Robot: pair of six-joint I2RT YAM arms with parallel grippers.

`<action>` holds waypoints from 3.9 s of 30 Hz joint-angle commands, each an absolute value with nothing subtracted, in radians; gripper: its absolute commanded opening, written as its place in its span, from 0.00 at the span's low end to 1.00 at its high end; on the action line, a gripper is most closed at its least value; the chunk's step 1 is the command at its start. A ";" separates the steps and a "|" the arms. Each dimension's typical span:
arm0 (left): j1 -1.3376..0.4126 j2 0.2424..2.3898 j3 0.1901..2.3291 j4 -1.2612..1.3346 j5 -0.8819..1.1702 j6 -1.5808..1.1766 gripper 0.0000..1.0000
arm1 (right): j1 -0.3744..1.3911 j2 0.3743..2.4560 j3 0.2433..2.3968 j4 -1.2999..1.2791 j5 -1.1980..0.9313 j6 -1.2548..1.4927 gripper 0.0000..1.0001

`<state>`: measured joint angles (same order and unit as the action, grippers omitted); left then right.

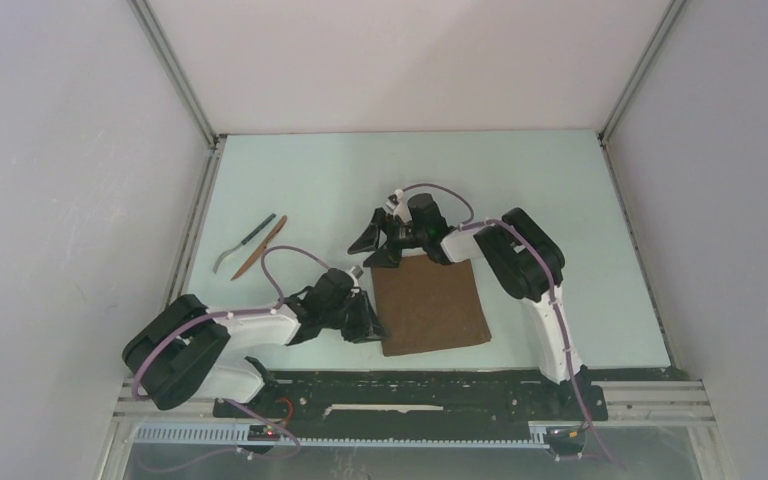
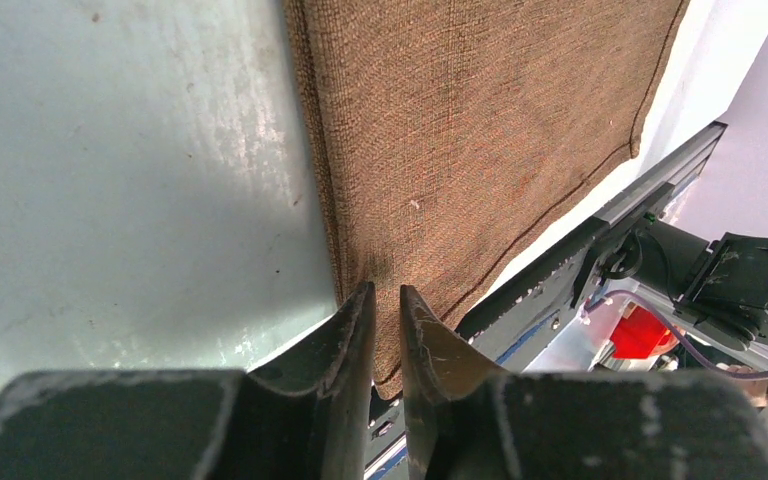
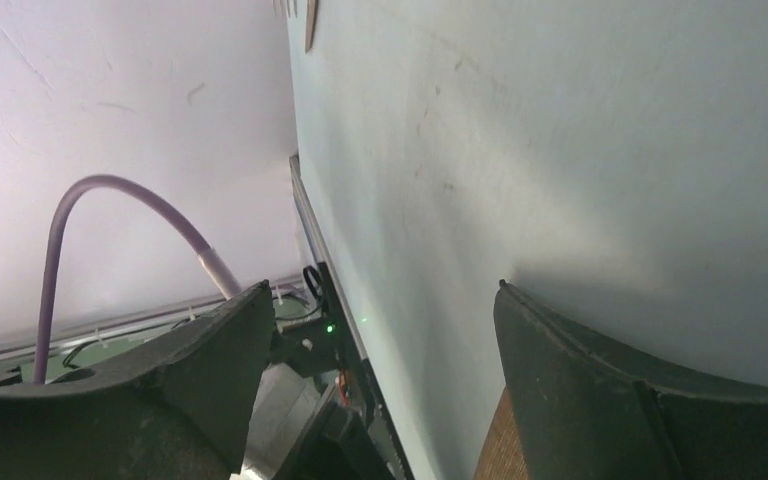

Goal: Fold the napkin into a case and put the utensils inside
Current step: Smooth out the square-folded napkin at the center of the board, then pick up the top corner of the square-folded napkin from the center of the board, then fold the top corner of the square-folded napkin at the center of the board.

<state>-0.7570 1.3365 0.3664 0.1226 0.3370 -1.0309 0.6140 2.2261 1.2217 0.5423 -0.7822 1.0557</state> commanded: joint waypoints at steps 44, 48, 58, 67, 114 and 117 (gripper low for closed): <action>-0.789 1.095 0.627 -0.265 0.265 -0.802 0.62 | 0.343 1.295 0.676 -0.744 -0.344 0.587 0.60; -0.773 1.053 0.621 -0.291 0.250 -0.803 0.64 | 0.348 1.326 0.676 -0.712 -0.344 0.586 0.59; -0.765 1.034 0.632 -0.311 0.241 -0.805 0.64 | 0.362 1.363 0.649 -0.660 -0.355 0.590 0.55; -0.763 1.037 0.637 -0.320 0.241 -0.804 0.65 | 0.369 1.371 0.627 -0.638 -0.377 0.596 0.54; -0.756 1.030 0.637 -0.331 0.219 -0.804 0.65 | 0.376 1.197 0.539 -0.583 -0.366 0.713 0.00; -0.747 1.028 0.631 -0.333 0.204 -0.805 0.65 | 0.382 1.169 0.554 -0.597 -0.364 0.687 0.00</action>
